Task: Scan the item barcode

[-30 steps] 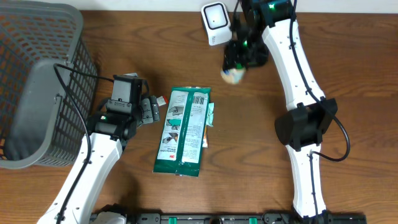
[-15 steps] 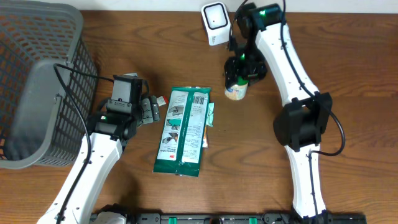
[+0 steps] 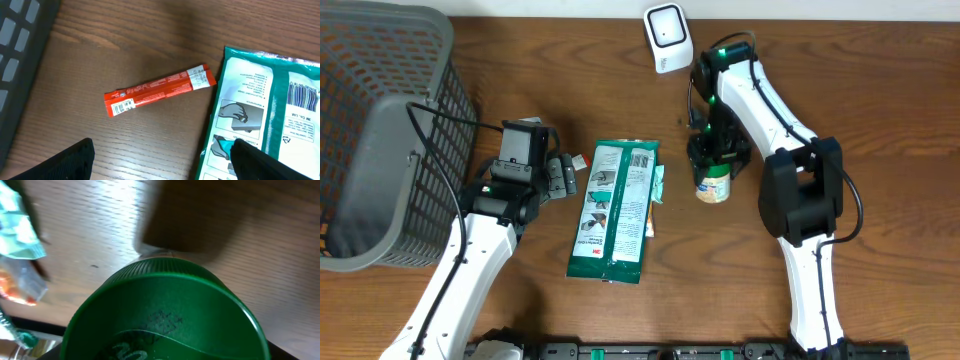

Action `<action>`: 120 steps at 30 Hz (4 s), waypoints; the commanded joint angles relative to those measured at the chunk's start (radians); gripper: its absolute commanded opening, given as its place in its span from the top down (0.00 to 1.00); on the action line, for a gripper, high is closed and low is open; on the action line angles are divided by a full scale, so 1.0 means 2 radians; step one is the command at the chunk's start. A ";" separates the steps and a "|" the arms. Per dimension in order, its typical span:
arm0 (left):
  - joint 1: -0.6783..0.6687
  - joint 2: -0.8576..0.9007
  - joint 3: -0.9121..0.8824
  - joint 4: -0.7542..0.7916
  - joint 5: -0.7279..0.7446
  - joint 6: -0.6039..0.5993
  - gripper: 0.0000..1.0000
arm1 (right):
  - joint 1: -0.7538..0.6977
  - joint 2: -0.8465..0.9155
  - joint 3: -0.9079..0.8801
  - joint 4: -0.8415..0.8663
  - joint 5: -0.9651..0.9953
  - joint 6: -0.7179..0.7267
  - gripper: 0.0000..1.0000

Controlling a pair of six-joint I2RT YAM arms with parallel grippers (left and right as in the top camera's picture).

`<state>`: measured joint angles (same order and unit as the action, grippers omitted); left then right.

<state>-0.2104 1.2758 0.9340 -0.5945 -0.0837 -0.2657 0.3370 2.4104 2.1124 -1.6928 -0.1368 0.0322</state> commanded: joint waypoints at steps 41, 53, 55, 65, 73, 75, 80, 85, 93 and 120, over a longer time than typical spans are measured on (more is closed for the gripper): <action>0.002 0.002 0.010 0.000 -0.001 -0.003 0.12 | -0.001 -0.514 -0.623 0.482 0.068 0.126 0.99; 0.002 0.002 0.010 0.000 -0.001 -0.003 0.12 | -0.001 -0.451 -0.626 0.542 0.069 0.146 0.72; 0.002 0.002 0.010 0.000 -0.001 -0.003 0.12 | -0.001 -0.443 -0.626 0.542 0.060 0.152 0.27; 0.002 0.002 0.010 0.000 -0.001 -0.003 0.12 | -0.027 -0.453 -0.596 0.536 0.050 0.154 0.01; 0.002 0.002 0.010 0.000 -0.001 -0.003 0.12 | -0.102 -0.465 -0.518 0.429 -0.072 0.081 0.01; 0.002 0.002 0.010 0.000 -0.001 -0.003 0.12 | -0.125 -0.465 -0.517 0.429 -0.118 0.055 0.03; 0.002 0.002 0.010 0.000 -0.001 -0.003 0.12 | -0.182 -0.464 -0.518 0.431 -0.116 0.045 0.34; 0.002 0.002 0.010 0.000 -0.001 -0.003 0.12 | -0.215 -0.462 -0.548 0.479 -0.110 0.051 0.99; 0.002 0.002 0.010 0.000 -0.001 -0.003 0.12 | -0.217 -0.459 -0.643 0.628 -0.125 0.104 0.99; 0.002 0.002 0.010 0.000 -0.001 -0.003 0.12 | -0.184 -0.460 -0.718 0.728 -0.268 0.197 0.99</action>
<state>-0.2104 1.2758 0.9340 -0.5945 -0.0837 -0.2657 -0.0200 1.4918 0.6754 -0.2729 -0.6712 0.4038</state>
